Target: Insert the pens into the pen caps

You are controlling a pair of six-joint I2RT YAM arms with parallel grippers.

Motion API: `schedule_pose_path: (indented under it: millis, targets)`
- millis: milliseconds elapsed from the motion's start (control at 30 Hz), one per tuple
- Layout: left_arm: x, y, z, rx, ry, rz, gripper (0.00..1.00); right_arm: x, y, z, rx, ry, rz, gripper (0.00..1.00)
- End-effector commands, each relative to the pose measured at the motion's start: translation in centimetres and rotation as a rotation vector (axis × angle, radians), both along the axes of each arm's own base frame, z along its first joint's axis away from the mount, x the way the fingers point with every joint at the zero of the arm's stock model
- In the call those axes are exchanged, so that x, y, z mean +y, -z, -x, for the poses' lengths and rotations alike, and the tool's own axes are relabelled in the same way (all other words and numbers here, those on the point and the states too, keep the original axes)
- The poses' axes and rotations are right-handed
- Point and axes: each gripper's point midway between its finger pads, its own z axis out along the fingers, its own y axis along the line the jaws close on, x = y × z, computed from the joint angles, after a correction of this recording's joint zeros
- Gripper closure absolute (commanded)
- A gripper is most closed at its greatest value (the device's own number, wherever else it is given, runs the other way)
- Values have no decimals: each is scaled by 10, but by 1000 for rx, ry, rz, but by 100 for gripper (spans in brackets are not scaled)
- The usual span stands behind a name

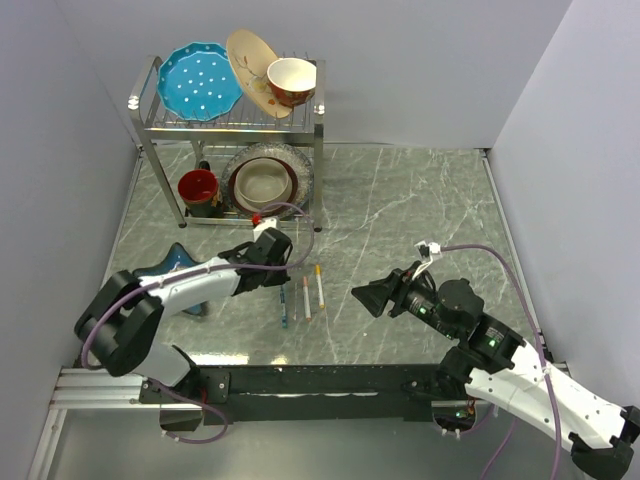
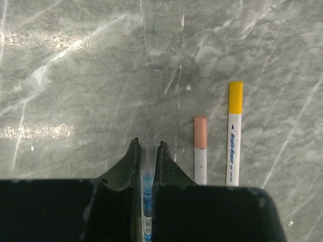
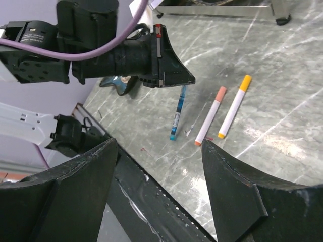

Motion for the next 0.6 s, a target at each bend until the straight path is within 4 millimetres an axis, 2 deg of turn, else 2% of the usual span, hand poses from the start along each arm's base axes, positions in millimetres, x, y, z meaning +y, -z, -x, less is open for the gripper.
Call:
schedule_pose_path:
  millis: [0, 100, 133, 167, 300, 367, 400, 467, 500, 567]
  targets:
    - [-9, -7, -16, -10, -22, 27, 91, -3, -21, -5, -12, 41, -32, 25]
    - [-9, -5, -17, 9, -28, 30, 80, -3, -22, -6, -5, 46, -32, 25]
    - [-8, -7, -17, 8, -27, 32, 69, -3, -22, -6, -2, 46, -28, 25]
    - [-9, -9, -17, 4, -20, 36, 64, -4, -22, -7, -2, 53, -29, 25]
    - [-6, -29, -20, -24, -18, 42, 48, -10, -24, -12, 9, 104, -29, 25]
    - [-8, -49, -21, -60, 4, 58, 37, -11, -26, -11, 11, 104, -25, 25]
    - [-9, -58, -21, -79, 16, 70, 26, -11, -26, -10, 9, 99, -20, 25]
    - [-16, -90, -20, -155, 76, 133, 18, -14, -28, -9, 6, 100, -6, 24]
    - [-18, -101, -18, -191, 117, 147, 9, -15, -29, -9, 3, 104, -4, 23]
    - [-25, -138, -9, -285, 194, 243, 1, -20, -35, -11, 0, 131, -6, 22]
